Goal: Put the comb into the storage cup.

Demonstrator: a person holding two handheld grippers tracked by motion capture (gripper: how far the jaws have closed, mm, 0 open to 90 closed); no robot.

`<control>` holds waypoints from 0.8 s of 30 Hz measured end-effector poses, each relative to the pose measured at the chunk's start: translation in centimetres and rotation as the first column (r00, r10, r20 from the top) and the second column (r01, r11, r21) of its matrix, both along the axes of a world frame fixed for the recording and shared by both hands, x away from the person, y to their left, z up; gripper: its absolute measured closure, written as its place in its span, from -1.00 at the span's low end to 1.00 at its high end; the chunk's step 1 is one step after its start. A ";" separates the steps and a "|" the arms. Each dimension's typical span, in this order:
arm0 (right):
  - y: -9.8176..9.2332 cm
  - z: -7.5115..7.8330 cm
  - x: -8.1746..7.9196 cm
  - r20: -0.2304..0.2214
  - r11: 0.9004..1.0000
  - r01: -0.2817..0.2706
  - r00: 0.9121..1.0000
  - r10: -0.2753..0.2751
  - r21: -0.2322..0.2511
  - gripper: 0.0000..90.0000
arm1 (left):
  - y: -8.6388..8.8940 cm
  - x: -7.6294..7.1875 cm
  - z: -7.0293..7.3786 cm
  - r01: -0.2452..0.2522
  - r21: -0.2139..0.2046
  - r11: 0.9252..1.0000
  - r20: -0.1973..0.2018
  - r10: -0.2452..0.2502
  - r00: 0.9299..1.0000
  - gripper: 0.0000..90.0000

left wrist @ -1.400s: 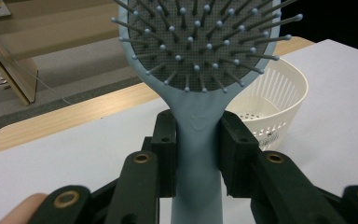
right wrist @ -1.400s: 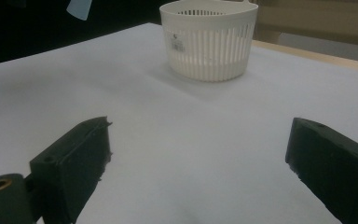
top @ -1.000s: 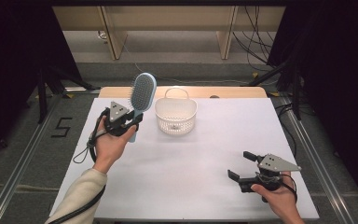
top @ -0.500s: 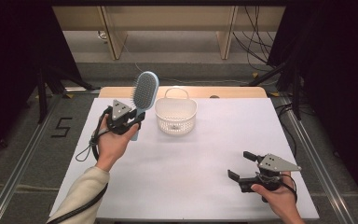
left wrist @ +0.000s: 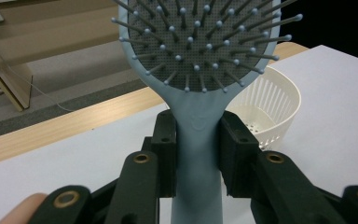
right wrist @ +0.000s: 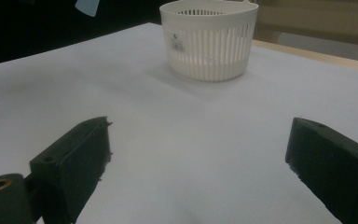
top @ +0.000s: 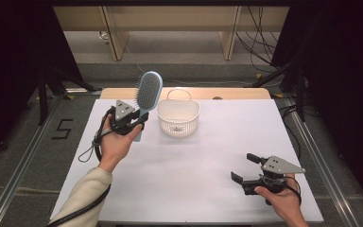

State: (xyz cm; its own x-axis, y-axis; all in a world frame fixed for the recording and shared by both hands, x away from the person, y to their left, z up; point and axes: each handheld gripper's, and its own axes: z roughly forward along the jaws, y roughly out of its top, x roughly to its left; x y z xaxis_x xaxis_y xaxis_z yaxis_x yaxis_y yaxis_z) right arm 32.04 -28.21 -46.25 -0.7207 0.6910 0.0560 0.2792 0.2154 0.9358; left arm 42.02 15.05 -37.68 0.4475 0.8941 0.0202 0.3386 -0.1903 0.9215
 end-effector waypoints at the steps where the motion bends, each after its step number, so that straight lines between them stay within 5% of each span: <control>1: 0.0 0.0 0.0 0.000 1.000 0.001 1.000 -0.001 0.000 -0.84 | 0.0 0.0 0.0 0.000 -0.001 1.000 0.000 0.000 1.000 0.56; 24: 0.0 0.0 0.0 0.002 1.000 0.001 1.000 -0.001 -0.001 -0.84 | -0.8 0.8 0.4 0.007 -0.001 1.000 0.007 -0.007 1.000 0.56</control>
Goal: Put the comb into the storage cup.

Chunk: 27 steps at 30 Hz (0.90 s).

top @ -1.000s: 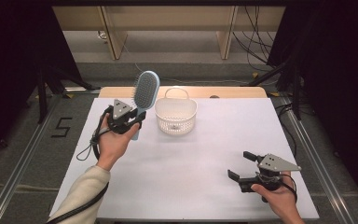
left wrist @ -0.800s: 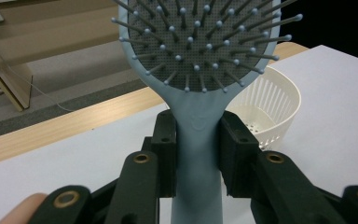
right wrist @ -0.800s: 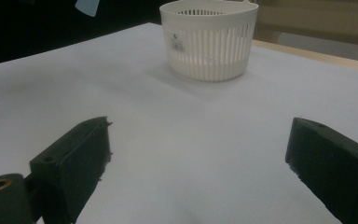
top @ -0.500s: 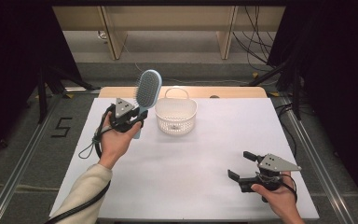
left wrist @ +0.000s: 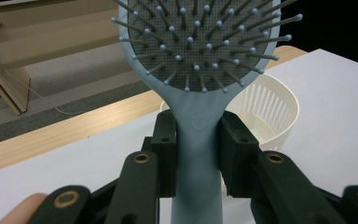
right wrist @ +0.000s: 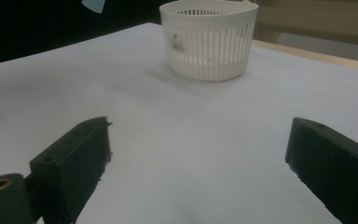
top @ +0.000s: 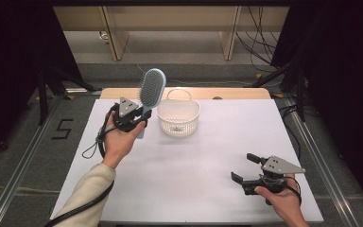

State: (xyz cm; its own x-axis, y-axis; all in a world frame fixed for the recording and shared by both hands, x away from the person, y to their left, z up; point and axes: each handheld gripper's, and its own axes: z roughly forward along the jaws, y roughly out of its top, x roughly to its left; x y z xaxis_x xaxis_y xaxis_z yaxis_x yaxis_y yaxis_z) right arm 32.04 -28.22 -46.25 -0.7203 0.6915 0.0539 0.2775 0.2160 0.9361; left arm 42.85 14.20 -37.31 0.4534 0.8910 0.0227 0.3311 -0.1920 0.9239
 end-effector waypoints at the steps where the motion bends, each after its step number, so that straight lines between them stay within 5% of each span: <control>1: 0.0 0.0 0.0 0.000 1.000 0.000 1.000 0.000 0.000 -0.84 | -0.1 0.0 0.0 0.000 -0.001 1.000 0.001 0.000 1.000 0.56; 27: 0.0 0.0 0.0 -0.001 1.000 -0.002 1.000 0.002 0.002 -0.84 | -1.5 0.9 0.1 0.020 0.000 1.000 0.004 -0.020 1.000 0.56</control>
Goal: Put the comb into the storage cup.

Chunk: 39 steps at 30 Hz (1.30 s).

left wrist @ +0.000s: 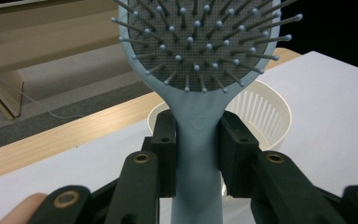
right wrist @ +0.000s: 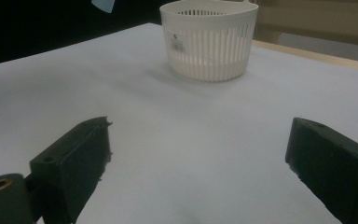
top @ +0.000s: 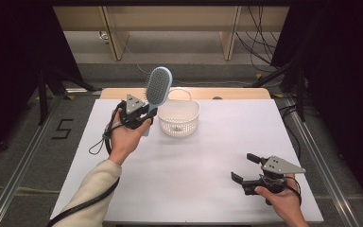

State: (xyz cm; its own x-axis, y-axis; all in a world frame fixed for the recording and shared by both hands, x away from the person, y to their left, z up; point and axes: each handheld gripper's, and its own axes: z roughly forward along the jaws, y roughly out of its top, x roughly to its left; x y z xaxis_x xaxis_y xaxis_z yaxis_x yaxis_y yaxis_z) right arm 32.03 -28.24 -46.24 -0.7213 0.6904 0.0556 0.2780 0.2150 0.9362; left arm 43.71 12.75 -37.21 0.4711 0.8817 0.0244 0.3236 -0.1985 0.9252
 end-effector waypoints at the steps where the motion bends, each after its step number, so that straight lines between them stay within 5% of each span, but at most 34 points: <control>1: 0.0 0.0 0.0 0.001 1.000 0.000 1.000 0.000 -0.001 -0.84 | 0.0 0.0 0.0 0.002 0.001 1.000 0.001 -0.002 1.000 0.56; 24: 0.0 0.0 0.0 -0.002 1.000 -0.001 1.000 0.001 0.002 -0.84 | -0.9 0.7 0.2 0.017 0.003 1.000 0.024 -0.017 1.000 0.56; 39: 0.0 0.0 0.0 -0.002 1.000 -0.001 1.000 0.001 0.004 -0.84 | -1.6 1.2 0.1 0.025 0.050 0.998 0.046 -0.027 0.999 0.56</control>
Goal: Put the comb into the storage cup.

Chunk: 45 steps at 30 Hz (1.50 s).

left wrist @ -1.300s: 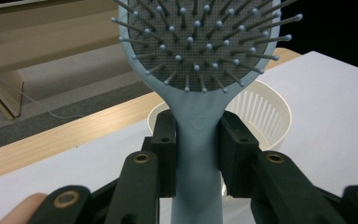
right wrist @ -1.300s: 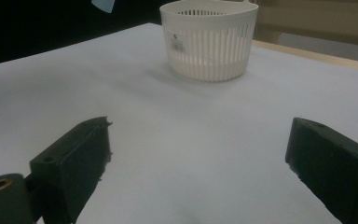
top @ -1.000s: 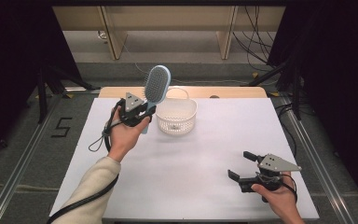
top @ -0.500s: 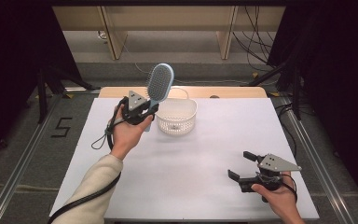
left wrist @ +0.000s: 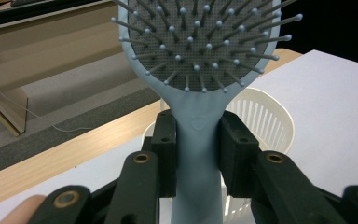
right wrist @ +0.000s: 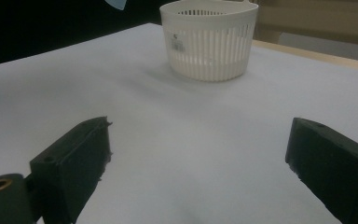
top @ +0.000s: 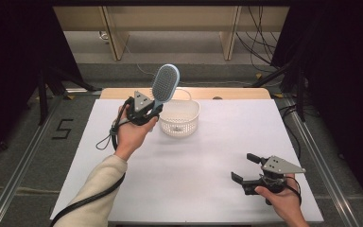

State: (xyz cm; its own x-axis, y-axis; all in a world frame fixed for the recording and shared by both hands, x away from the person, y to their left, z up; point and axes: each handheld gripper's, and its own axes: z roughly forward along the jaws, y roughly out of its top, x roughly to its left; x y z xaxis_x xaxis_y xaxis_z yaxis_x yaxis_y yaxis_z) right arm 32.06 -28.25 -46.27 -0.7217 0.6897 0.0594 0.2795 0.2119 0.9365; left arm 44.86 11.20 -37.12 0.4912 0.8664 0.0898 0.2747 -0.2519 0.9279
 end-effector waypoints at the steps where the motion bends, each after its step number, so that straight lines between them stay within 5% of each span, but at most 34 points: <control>1: 0.0 0.0 0.0 -0.001 1.000 0.000 1.000 0.000 0.001 -0.84 | 0.0 0.0 0.0 0.001 0.002 1.000 0.000 -0.001 1.000 0.56; 45: 0.0 0.0 0.0 -0.003 1.000 -0.003 1.000 0.003 0.000 -0.84 | -1.0 1.2 0.1 0.020 -0.037 0.999 -0.007 -0.020 1.000 0.56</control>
State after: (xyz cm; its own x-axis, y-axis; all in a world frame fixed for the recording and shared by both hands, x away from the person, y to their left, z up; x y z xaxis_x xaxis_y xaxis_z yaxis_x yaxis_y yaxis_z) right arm 32.02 -28.27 -46.24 -0.7235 0.6877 0.0610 0.2814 0.2131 0.9356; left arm 46.08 10.23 -37.05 0.5090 0.8590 0.0547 0.2767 -0.2234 0.9346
